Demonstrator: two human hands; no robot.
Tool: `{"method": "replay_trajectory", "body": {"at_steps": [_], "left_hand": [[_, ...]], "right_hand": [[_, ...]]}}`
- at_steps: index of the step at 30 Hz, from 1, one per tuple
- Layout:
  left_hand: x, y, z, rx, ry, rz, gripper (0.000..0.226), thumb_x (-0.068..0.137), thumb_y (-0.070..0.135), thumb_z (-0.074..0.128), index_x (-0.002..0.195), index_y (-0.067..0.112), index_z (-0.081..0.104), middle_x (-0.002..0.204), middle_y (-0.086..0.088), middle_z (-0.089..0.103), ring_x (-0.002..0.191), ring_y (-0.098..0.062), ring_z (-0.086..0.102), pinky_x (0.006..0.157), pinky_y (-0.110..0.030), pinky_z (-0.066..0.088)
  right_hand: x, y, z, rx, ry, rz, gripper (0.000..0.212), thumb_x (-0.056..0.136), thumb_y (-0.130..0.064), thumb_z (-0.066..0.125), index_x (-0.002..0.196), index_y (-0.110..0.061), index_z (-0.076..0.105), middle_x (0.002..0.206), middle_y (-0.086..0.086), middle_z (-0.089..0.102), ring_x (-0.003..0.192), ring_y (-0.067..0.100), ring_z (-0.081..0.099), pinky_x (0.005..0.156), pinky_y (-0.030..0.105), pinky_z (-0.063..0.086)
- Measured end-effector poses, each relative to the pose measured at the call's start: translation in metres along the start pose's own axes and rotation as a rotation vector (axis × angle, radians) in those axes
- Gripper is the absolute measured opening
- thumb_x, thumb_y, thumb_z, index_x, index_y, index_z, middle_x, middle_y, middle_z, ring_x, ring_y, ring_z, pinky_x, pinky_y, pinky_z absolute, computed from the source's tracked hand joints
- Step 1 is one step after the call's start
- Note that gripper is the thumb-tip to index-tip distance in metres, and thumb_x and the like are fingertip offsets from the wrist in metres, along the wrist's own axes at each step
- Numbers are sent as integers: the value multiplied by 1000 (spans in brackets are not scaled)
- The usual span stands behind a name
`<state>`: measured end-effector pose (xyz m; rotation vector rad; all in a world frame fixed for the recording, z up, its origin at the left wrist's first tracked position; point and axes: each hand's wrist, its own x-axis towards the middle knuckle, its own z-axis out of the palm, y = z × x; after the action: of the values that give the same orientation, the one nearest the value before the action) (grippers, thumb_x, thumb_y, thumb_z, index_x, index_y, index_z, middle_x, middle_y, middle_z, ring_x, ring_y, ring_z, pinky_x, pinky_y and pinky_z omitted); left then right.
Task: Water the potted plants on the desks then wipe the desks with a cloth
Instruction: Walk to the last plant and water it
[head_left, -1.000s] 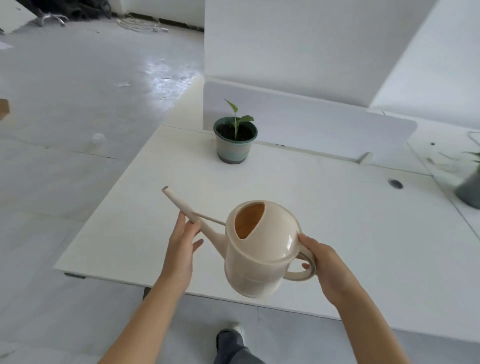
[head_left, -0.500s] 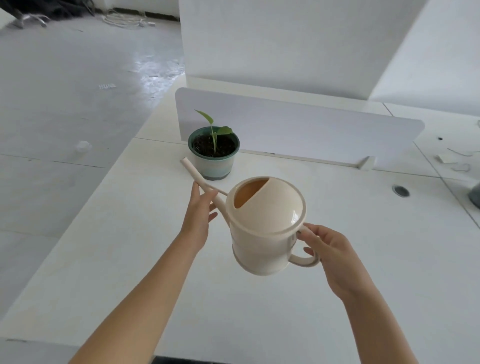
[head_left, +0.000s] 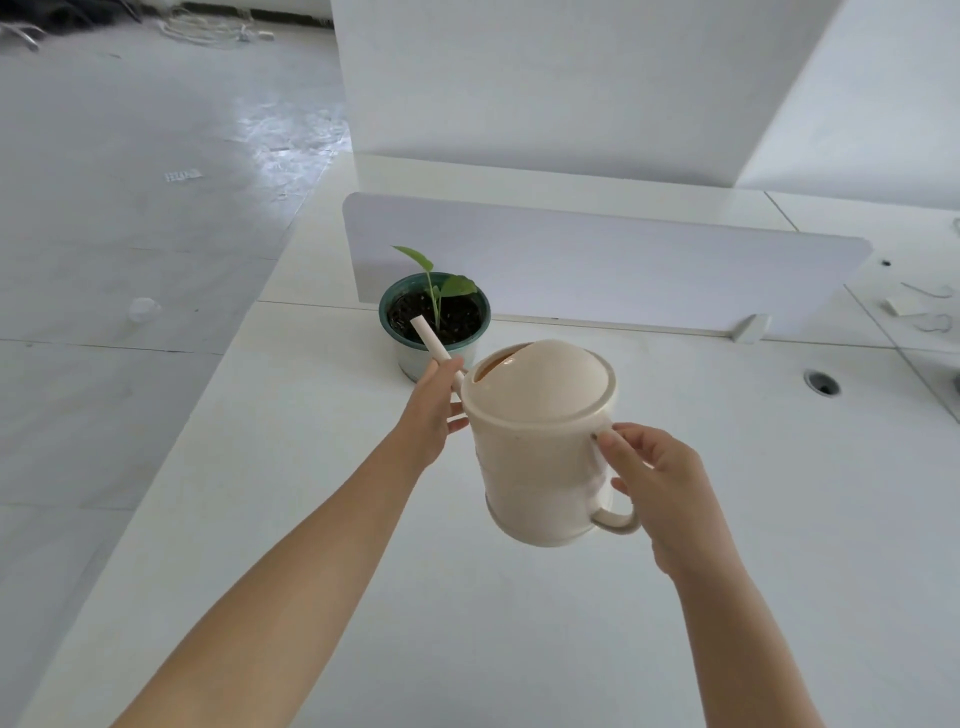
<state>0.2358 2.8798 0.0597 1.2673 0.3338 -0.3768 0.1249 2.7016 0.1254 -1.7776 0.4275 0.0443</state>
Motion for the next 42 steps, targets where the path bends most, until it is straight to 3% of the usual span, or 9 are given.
{"method": "replay_trajectory", "body": {"at_steps": [5,13,16,20,24,32,36,39,42], "left_hand": [[20,-5,0,-22,-36,-76,12,93,36,42,93,26,48,100,1,52,87,-17,53,84,-34,41],[38,1,21,-35,-134,-94,32,93,38,39,121,23,46,113,1,54,96,-17,54,91,-37,42],[43,4,28,-40,-175,-90,35,94,38,38,124,21,46,111,2,53,93,-15,54,86,-34,42],[46,2,31,-52,-208,-108,20,92,31,38,102,17,49,101,0,52,86,-15,54,75,-30,43],[45,1,26,-97,-190,-127,11,89,24,39,85,19,48,89,1,52,77,-15,54,67,-29,43],[40,6,5,-151,-141,-91,9,84,20,38,83,17,47,86,0,53,74,-15,54,66,-28,43],[41,16,-6,-153,-103,-49,12,86,21,37,79,20,47,82,0,52,72,-14,52,65,-28,41],[45,24,-11,-151,-89,-33,14,86,21,36,76,20,46,79,0,50,69,-15,50,62,-27,40],[49,26,-10,-152,-78,-24,16,86,21,36,72,18,44,75,0,49,67,-15,49,61,-27,39]], "right_hand": [[5,-9,7,-47,67,-2,12,88,-23,56,81,-15,60,119,1,57,111,21,53,47,18,44],[11,-19,4,-121,165,-39,11,87,-23,57,78,-17,60,117,-1,58,111,21,54,78,32,46],[9,-26,3,-150,194,-52,12,88,-22,57,76,-20,59,119,2,58,109,21,54,78,32,48],[1,-41,4,-193,204,-23,15,89,-23,55,75,-19,58,115,-4,56,105,16,52,49,14,40],[-2,-51,8,-235,200,-31,15,89,-23,55,74,-18,57,114,-5,56,101,10,51,46,13,39],[-3,-57,24,-209,141,-39,16,90,-22,54,75,-18,57,115,-7,53,102,11,49,40,11,42],[2,-52,34,-198,133,-74,17,89,-21,55,73,-18,58,115,-5,56,99,10,52,52,10,42],[6,-46,39,-185,121,-82,16,88,-21,56,73,-17,59,113,-4,57,93,-2,52,69,13,38],[7,-42,39,-172,113,-69,16,88,-20,56,74,-16,60,110,-7,56,93,1,53,72,13,37]]}}
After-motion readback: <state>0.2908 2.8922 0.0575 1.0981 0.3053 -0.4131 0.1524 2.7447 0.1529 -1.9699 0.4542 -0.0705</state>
